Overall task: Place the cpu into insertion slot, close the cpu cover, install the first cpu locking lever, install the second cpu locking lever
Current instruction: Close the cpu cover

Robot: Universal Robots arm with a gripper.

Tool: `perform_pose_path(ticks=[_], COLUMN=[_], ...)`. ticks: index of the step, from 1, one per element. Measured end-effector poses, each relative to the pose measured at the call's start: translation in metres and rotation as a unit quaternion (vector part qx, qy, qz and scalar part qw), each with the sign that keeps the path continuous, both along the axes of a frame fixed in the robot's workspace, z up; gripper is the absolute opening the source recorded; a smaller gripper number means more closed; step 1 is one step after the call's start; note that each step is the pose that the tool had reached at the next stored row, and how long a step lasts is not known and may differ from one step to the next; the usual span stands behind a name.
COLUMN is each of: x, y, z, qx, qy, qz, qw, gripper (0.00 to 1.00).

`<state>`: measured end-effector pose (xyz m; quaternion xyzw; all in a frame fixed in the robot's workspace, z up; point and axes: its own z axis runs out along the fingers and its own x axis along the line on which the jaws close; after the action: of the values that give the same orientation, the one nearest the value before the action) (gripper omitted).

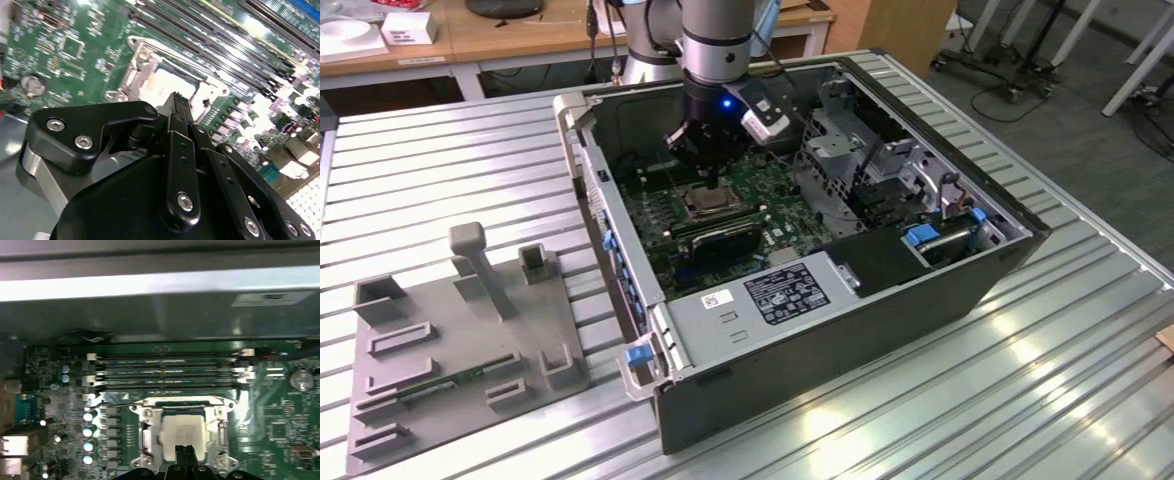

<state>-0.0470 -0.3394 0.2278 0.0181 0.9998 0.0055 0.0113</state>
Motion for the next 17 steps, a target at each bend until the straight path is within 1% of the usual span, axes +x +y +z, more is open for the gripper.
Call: perform_pose_path(ticks=[2, 3, 15, 16, 17], x=[-0.0049, -0.0060, -0.0111, -0.0112, -0.0116], y=[0.0001, 0.0001, 0.0000, 0.0000, 0.0000], z=[-0.0013, -0.0018, -0.0034, -0.0034, -0.0036], qx=[0.0001, 0.0002, 0.0021, 0.0030, 0.0061], qy=[-0.0002, -0.0003, -0.0003, -0.0002, -0.0004], qz=[0.000, 0.000, -0.001, -0.001, -0.001], qw=[1.00000, 1.00000, 1.00000, 1.00000, 0.99998], gripper=[0.11, 0.11, 0.11, 0.11, 0.11])
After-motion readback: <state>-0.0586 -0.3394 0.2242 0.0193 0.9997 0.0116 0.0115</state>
